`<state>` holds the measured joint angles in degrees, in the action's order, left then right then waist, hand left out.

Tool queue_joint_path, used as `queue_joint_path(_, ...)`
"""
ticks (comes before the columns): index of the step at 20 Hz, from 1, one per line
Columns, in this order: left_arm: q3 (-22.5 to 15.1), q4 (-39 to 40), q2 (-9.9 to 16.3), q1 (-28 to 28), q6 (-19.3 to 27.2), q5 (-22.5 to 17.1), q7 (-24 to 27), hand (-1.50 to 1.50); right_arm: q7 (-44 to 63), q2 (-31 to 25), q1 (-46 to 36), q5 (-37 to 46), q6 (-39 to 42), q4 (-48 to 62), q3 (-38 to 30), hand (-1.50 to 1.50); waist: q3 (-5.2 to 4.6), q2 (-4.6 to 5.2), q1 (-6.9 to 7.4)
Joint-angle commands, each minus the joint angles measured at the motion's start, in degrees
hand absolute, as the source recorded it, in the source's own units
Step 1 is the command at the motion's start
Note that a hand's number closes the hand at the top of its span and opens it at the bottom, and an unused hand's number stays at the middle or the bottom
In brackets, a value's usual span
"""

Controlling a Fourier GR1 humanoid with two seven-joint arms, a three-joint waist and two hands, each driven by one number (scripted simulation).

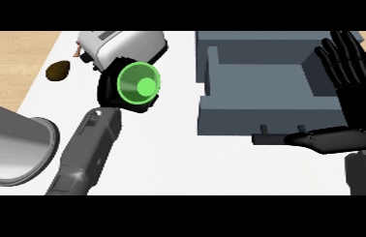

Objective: Pick up the cup, place it into the drawer and close the drawer

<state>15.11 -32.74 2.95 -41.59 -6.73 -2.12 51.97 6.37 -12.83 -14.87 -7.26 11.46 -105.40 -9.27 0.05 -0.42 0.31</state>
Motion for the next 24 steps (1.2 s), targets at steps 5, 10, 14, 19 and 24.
queue_joint_path(5, -7.7, -14.2, -2.9, -8.6, 6.1, -3.2, -18.7, 1.5, -2.6, -0.6, -1.0, 0.5, 0.3, 3.9, -1.4, -1.5, 0.01, -0.02, 0.15)
queue_joint_path(10, -11.5, -14.6, -2.9, -17.3, 13.6, -4.1, -27.5, 1.5, -0.2, 1.3, -1.8, 3.5, -2.4, 1.6, 1.5, -1.5, -0.04, 0.29, -0.74)
queue_joint_path(14, -13.5, -8.2, -2.9, -25.3, 19.3, -6.0, -30.6, 1.5, 0.9, -1.2, -4.5, 0.0, -0.1, 2.6, -1.0, -1.5, -0.04, 0.6, -1.72)
queue_joint_path(19, -17.8, 1.1, -2.9, -33.9, 25.9, -8.7, -38.3, 1.5, 0.0, -0.7, -3.1, -1.3, 0.7, 1.6, -1.0, -1.5, 0.02, 0.98, -3.92)
queue_joint_path(24, -23.6, 8.6, -3.0, -35.8, 27.4, -11.9, -39.0, 1.5, -0.4, -0.6, -1.1, -2.1, 1.6, -0.4, -0.8, -1.5, 0.03, 1.1, -4.85)
